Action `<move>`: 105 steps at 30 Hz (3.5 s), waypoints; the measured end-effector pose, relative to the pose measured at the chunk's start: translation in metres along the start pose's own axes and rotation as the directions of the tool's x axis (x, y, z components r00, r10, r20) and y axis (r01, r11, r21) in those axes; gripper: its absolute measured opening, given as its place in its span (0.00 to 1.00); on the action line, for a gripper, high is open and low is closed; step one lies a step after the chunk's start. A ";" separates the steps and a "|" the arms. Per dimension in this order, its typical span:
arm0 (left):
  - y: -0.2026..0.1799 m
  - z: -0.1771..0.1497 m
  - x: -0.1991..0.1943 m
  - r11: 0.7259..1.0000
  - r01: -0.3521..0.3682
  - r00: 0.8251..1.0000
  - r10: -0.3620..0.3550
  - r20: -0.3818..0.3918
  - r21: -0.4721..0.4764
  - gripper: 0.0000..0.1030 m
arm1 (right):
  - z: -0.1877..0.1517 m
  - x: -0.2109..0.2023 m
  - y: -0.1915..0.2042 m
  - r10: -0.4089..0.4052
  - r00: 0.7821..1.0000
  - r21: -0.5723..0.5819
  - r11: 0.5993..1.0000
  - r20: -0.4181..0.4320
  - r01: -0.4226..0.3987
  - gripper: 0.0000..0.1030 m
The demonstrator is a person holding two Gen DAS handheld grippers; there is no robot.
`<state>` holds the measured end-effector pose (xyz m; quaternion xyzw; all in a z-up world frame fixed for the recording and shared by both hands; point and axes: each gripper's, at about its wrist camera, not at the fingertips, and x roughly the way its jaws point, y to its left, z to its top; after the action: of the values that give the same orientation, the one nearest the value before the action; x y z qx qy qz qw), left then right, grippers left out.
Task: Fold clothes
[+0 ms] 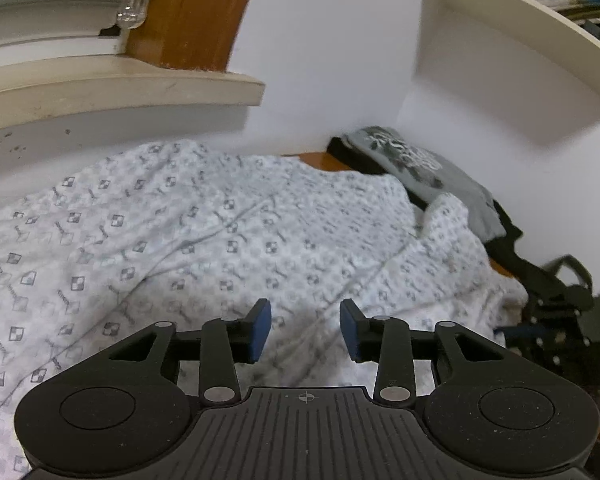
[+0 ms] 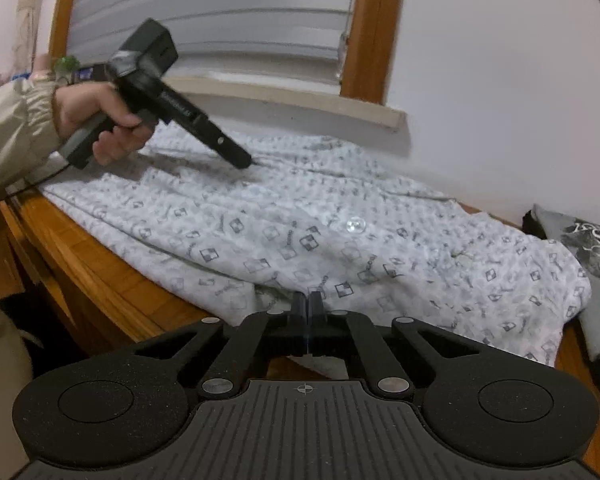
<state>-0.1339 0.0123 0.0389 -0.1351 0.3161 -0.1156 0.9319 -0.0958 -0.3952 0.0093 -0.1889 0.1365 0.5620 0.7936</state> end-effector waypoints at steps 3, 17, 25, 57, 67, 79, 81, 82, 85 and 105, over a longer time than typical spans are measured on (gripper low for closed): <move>-0.010 0.000 0.002 0.998 0.045 0.999 -0.045 -0.018 0.035 0.50 | 0.001 -0.009 -0.001 0.005 1.000 0.022 1.000 0.017 -0.006 0.01; -0.033 0.006 0.009 0.989 0.039 0.994 -0.053 0.093 0.143 0.01 | -0.005 -0.012 0.001 0.005 1.000 0.032 0.999 0.017 -0.005 0.01; -0.019 0.012 0.031 0.995 -0.059 0.994 0.052 0.099 0.076 0.05 | -0.007 -0.020 0.002 0.017 1.000 0.033 0.999 0.023 -0.018 0.01; -0.020 -0.002 0.041 0.983 -0.138 0.990 0.134 0.036 0.123 0.54 | 0.001 0.020 -0.107 -0.101 0.992 0.299 0.947 -0.068 0.117 0.19; -0.108 -0.012 0.014 0.952 -0.188 0.972 0.144 0.187 0.243 0.31 | -0.011 -0.017 -0.085 -0.194 0.981 0.337 0.922 -0.023 0.190 0.32; -0.208 -0.043 0.048 0.868 -0.109 0.987 0.036 0.157 0.484 0.02 | -0.020 -0.038 -0.041 -0.269 0.963 0.285 0.924 0.014 0.254 0.32; -0.216 -0.047 0.056 0.851 -0.110 0.989 0.042 0.142 0.514 0.03 | -0.022 -0.036 -0.035 -0.269 0.963 0.292 0.923 0.025 0.250 0.32; -0.221 -0.048 0.062 0.841 -0.105 0.991 0.044 0.127 0.531 0.03 | -0.022 -0.035 -0.033 -0.272 0.962 0.293 0.922 0.028 0.253 0.32; -0.234 -0.053 0.075 0.807 -0.102 0.993 0.052 0.102 0.582 0.07 | -0.023 -0.031 -0.027 -0.316 0.949 0.284 0.911 0.016 0.299 0.31; -0.228 -0.010 0.079 0.827 -0.066 0.992 -0.009 0.130 0.558 0.01 | -0.028 -0.028 -0.023 -0.267 0.963 0.301 0.922 0.039 0.243 0.31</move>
<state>-0.1087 -0.2268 0.0606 0.1419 0.2106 -0.1805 0.9502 -0.0830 -0.4382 -0.0002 -0.0625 0.1610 0.4343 0.8840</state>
